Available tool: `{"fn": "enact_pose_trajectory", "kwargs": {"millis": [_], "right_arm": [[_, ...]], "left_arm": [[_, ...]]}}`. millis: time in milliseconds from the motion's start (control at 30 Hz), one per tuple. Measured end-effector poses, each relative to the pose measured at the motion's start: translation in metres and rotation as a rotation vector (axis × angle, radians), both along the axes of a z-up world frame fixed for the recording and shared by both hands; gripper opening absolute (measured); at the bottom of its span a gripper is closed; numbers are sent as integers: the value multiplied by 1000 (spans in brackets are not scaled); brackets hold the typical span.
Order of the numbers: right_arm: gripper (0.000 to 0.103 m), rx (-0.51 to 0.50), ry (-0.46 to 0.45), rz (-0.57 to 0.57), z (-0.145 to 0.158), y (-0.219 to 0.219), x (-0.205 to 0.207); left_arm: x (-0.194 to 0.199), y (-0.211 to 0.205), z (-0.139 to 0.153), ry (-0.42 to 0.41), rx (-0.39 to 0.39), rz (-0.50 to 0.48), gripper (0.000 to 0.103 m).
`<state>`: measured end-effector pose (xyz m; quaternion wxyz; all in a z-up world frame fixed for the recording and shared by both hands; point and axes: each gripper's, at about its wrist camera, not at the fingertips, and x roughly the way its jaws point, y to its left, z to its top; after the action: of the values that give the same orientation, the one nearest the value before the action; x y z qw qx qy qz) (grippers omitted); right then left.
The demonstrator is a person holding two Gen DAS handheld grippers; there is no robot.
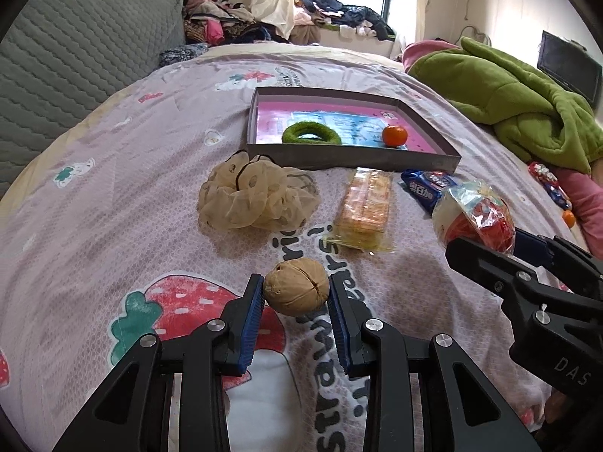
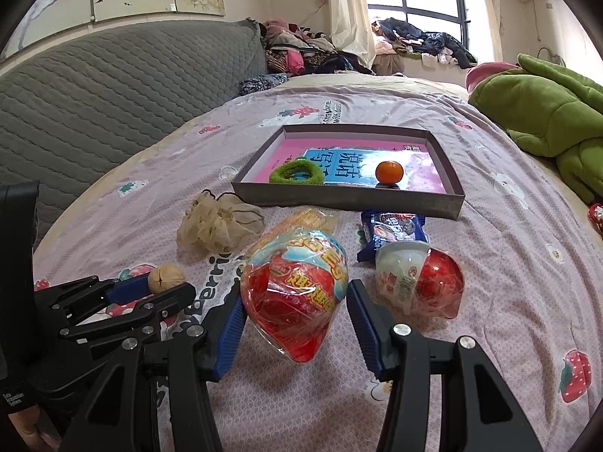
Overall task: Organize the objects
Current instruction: 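Close left tool on the walnut while right tool grasps the red candy egg bag, then lift the walnut and candy egg bag and carry them toward the tray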
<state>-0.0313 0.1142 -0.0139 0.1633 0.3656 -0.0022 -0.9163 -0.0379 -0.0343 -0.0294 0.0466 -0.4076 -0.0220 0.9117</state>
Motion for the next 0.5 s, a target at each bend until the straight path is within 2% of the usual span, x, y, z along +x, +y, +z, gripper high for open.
{"fn": "enact_pose_trajectory", "kwargs": {"millis": [500], "right_arm": [[53,-27,49,28,20,14,9]], "left_arm": [[9,17,14,14,-2,22,34]]}}
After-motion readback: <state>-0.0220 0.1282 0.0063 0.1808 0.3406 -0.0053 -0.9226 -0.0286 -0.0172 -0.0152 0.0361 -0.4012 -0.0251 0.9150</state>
